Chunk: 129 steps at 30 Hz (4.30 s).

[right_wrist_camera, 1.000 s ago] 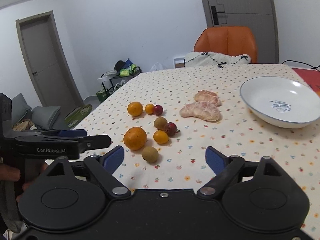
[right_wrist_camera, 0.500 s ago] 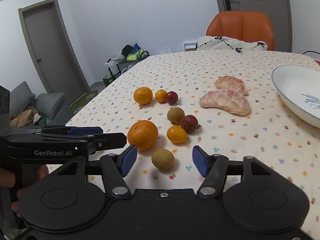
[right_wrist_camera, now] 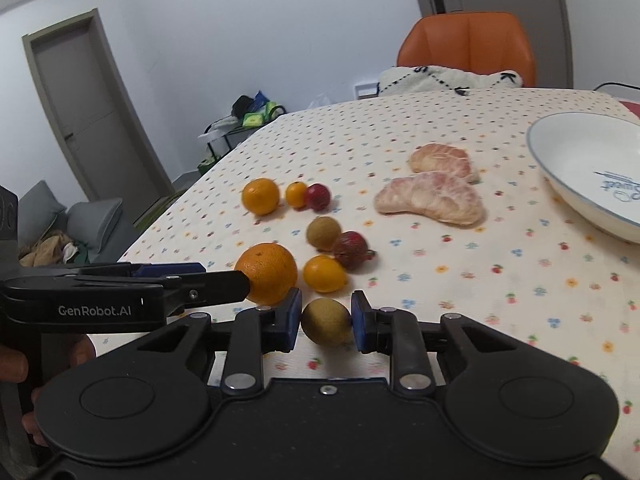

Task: Organize fruits
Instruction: 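Lift the green fruit with the right gripper while the left gripper grasps and lifts the large orange, then carry both fruits over the white bowl and open both grippers to drop them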

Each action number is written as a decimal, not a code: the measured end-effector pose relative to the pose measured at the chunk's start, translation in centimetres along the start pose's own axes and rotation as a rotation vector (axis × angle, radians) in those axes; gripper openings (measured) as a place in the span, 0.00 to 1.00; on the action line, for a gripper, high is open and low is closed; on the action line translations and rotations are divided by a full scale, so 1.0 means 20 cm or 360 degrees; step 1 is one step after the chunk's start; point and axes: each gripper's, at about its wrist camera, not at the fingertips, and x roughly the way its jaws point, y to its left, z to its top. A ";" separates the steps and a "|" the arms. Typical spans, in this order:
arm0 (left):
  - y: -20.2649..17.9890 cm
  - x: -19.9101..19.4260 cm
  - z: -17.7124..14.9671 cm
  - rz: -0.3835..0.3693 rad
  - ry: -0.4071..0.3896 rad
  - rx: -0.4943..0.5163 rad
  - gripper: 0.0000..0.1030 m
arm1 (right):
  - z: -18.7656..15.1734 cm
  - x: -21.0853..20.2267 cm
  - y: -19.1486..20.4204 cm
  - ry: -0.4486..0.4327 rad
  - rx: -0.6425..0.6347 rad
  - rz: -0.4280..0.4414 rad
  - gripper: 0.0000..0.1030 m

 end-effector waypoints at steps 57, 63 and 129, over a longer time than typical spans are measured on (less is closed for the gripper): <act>-0.81 0.26 0.34 -0.0243 -0.0160 0.0391 0.39 | 0.08 -0.50 -0.61 -0.0466 0.0243 -0.0293 0.24; -0.90 0.32 0.38 -0.0256 -0.0169 0.0433 0.39 | 0.10 -0.51 -0.68 -0.0496 0.0264 -0.0310 0.24; -0.76 0.49 0.39 0.0037 -0.0121 0.0391 0.91 | 0.09 -0.37 -0.82 -0.0440 0.0292 -0.0425 0.74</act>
